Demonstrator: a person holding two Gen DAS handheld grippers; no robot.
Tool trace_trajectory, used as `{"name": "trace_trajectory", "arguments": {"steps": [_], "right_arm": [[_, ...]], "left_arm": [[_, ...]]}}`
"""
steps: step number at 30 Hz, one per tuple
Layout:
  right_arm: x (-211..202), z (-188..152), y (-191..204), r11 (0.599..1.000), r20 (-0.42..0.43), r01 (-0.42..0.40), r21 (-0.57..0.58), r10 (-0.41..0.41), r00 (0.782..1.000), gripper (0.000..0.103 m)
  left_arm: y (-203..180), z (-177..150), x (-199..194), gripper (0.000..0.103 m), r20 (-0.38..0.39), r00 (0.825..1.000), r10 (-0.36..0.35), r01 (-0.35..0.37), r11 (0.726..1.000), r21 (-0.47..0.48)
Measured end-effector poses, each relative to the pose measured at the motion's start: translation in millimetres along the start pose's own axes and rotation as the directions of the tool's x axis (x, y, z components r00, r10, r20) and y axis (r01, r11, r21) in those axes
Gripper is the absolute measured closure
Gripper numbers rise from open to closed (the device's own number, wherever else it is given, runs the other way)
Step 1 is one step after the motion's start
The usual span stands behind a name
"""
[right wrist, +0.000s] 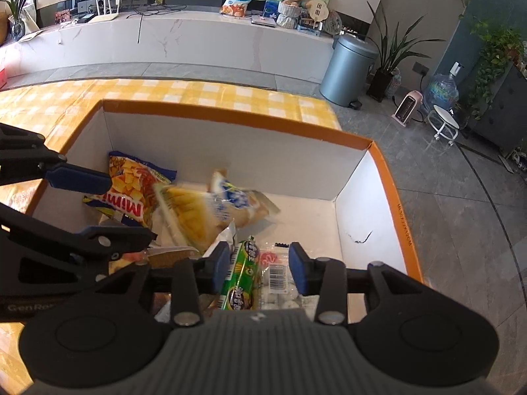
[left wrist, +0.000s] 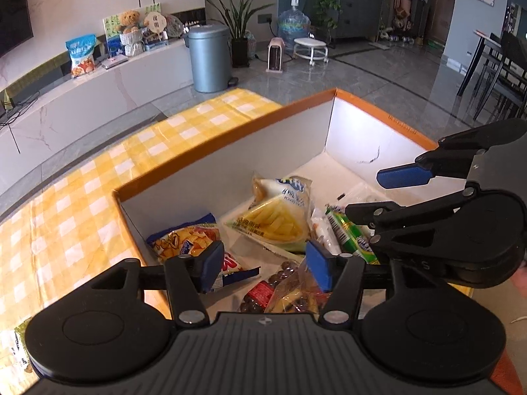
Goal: Organize snacks
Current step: 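Open both tools to drop the tube snack and bottle into the box, then move both tools back toward the raisin bag and peanut bag on the table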
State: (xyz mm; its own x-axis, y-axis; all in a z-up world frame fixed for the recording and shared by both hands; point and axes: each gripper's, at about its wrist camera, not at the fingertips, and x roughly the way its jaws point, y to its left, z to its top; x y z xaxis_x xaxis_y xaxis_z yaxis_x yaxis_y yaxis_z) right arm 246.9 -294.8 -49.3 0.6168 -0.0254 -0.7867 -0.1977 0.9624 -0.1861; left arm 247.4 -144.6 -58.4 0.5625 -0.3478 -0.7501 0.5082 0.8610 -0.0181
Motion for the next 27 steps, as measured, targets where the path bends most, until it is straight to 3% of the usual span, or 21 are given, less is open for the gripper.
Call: {"name": "trace_trajectory", "arguments": {"steps": [8, 17, 27], "right_arm": [[-34, -1, 4, 0.999, 0.082, 0.031, 0.027, -0.033, 0.996, 0.060], [-78, -19, 27, 0.996, 0.211, 0.047, 0.080, -0.063, 0.976, 0.060], [-103, -53, 70, 0.991, 0.246, -0.026, 0.132, -0.007, 0.969, 0.060]], "left_arm": [[-2, -1, -32, 0.033, 0.073, 0.997, 0.037, -0.036, 0.999, -0.013], [4, -36, -88, 0.031, 0.166, 0.979, 0.118, -0.103, 0.990, -0.096], [22, -86, -125, 0.031, 0.151, 0.970, 0.192, -0.162, 0.968, -0.192]]}}
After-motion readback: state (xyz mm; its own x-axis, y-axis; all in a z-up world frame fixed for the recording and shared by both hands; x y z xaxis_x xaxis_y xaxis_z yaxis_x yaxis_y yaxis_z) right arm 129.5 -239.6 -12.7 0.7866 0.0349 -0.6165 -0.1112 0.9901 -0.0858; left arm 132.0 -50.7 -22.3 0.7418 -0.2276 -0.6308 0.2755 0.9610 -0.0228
